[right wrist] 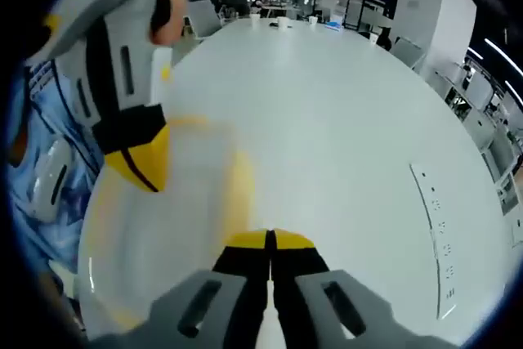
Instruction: Snap each plastic latch of the storage box into its locked position after aligning the lid with the box until every specified latch is closed and the lid sits flush.
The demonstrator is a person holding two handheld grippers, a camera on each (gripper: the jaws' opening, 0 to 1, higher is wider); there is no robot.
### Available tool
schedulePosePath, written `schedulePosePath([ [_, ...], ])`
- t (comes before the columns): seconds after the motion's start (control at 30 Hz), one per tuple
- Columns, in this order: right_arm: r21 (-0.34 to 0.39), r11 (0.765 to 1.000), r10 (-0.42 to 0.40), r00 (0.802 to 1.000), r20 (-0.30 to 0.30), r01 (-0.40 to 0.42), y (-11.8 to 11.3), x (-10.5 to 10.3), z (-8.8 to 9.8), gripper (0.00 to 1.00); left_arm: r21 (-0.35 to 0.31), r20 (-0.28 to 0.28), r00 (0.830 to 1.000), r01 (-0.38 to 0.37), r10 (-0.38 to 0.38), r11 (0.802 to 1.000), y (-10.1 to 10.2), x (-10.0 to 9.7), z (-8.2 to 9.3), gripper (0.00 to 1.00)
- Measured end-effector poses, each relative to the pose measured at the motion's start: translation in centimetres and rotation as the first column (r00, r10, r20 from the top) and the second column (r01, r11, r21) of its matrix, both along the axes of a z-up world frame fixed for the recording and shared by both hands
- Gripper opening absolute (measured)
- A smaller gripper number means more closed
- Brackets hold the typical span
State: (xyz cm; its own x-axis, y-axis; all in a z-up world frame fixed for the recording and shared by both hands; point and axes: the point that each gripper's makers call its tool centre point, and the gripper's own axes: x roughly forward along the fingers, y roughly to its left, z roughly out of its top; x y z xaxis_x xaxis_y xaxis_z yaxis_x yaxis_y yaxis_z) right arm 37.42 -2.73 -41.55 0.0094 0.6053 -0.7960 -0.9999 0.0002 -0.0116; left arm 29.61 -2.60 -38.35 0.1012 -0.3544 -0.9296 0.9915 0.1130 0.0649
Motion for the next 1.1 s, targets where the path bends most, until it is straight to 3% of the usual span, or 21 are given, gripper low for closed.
schedulePosePath([
  [0.03,-0.033,0.999,0.021,1.0,-0.004,-0.021,-0.3,0.0,-0.6,0.0,-0.001,0.001,1.0,0.004,-0.004,1.0,0.0,0.0,0.0,0.0],
  [0.17,-0.058,0.997,0.054,0.998,-0.015,-0.054,-0.3,0.2,-1.6,0.0,-0.023,-0.018,1.0,-0.001,0.0,1.0,0.1,0.0,0.1,0.0],
  [0.37,-0.025,0.996,0.078,0.994,-0.075,-0.08,-0.2,0.1,-1.4,0.0,-0.03,-0.024,1.0,0.0,0.0,1.0,0.0,0.1,0.1,0.0],
  [0.6,0.011,0.996,0.084,0.993,-0.087,-0.083,0.1,0.4,-1.1,0.0,-0.013,-0.033,0.999,0.009,-0.009,1.0,0.2,0.3,0.3,0.0],
  [0.7,0.068,0.995,0.075,0.997,-0.009,-0.074,1.1,1.0,-0.4,0.0,-0.005,-0.027,1.0,0.012,-0.012,1.0,0.3,0.3,0.3,0.0],
  [0.77,0.111,0.994,-0.019,0.996,0.083,0.01,1.4,2.8,0.4,0.0,0.003,-0.026,1.0,0.009,-0.009,1.0,0.3,0.3,0.4,0.0],
  [0.8,0.144,0.989,-0.05,0.993,0.106,0.034,1.5,3.3,0.9,0.0,0.008,-0.013,0.999,0.038,-0.038,0.999,0.3,0.3,0.4,0.0],
  [0.87,0.193,0.978,-0.099,0.987,0.127,0.074,1.5,3.9,1.7,0.0,0.013,-0.015,1.0,0.022,-0.021,1.0,0.3,0.2,0.4,0.0],
  [1.0,0.264,0.959,-0.175,0.947,0.271,0.102,0.7,4.5,3.7,0.0,0.01,0.012,0.999,0.049,-0.05,0.999,0.3,0.0,0.5,0.0],
  [1.1,0.354,0.929,-0.222,0.927,0.303,0.107,0.9,3.5,5.6,0.0,-0.007,0.012,0.998,0.065,-0.065,0.998,0.4,0.0,0.5,0.0],
])
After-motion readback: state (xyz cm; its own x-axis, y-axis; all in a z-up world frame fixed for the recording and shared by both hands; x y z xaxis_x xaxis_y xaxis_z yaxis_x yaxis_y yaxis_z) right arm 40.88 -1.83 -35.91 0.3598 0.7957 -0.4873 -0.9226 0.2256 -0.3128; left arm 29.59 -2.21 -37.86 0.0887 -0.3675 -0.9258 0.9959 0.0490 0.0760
